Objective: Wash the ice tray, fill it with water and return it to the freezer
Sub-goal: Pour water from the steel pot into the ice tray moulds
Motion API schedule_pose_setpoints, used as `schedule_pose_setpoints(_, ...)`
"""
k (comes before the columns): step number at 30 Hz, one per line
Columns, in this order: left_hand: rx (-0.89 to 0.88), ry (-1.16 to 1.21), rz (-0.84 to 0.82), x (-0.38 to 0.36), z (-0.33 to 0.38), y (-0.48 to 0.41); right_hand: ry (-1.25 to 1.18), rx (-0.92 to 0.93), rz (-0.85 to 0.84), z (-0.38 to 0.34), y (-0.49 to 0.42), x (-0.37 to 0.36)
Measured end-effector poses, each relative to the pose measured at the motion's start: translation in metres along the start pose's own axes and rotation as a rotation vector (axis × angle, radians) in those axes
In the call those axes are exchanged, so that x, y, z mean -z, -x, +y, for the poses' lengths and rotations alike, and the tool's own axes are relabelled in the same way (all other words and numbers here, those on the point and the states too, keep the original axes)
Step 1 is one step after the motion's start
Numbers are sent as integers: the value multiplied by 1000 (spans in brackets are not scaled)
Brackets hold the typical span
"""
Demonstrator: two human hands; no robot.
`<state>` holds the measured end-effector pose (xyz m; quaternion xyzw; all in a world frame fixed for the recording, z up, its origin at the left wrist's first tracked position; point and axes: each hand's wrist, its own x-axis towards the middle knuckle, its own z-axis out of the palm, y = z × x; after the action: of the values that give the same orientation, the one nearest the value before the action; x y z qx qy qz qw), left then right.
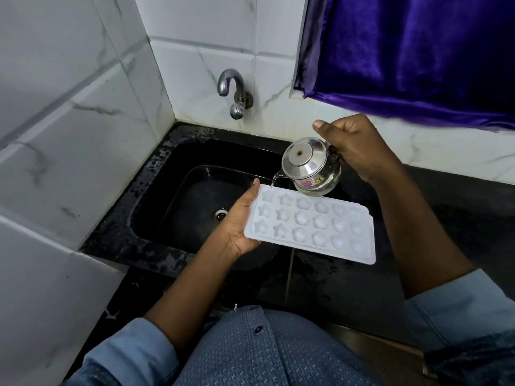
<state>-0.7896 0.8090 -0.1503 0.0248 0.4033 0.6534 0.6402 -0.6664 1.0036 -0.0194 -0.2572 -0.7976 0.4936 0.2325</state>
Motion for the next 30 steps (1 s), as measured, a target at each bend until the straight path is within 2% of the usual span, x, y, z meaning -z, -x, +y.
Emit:
schedule_pose_setpoints(15,-5,-6,9,2,-1,1,-7,-15,6,-2,3,-1)
schedule_pose_setpoints(24,-5,11,-32,5,-1,0,-285,-159,37,1,14,-8)
schedule_pose_setpoints(30,-7,40,-43,9,-1,0,-181,-125,17,-9,21,-11)
